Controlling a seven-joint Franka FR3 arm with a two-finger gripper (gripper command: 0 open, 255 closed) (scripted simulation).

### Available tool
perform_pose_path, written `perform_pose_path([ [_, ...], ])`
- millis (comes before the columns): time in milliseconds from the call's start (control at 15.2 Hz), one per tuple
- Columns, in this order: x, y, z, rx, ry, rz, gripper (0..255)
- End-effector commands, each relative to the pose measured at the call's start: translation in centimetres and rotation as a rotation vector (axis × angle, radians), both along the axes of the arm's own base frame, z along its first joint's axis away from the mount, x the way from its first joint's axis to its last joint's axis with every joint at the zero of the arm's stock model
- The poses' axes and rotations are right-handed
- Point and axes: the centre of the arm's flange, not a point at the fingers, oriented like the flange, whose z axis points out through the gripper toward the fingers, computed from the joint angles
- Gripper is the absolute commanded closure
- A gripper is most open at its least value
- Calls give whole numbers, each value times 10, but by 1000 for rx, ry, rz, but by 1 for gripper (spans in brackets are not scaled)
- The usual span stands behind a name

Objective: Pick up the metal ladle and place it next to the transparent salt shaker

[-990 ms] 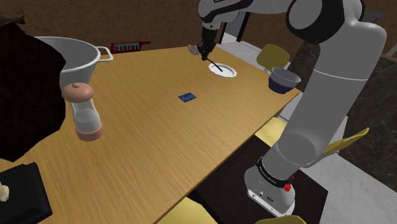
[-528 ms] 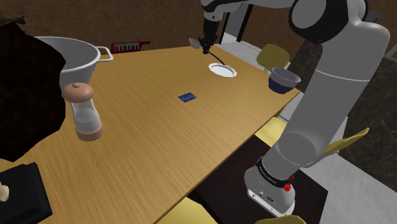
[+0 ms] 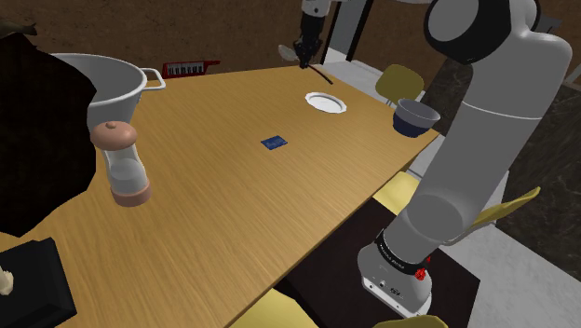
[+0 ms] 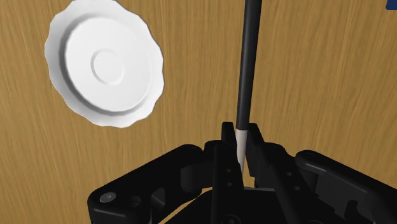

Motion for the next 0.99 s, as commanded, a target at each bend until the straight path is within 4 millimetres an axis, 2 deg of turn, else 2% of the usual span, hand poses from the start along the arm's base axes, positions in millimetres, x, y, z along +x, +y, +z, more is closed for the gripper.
perform_pose_path([
  [0, 0, 0, 11, 0, 0, 0, 255],
  [792, 0, 0, 72, 0, 0, 0, 255],
  [924, -14, 23, 72, 0, 0, 0, 255],
])
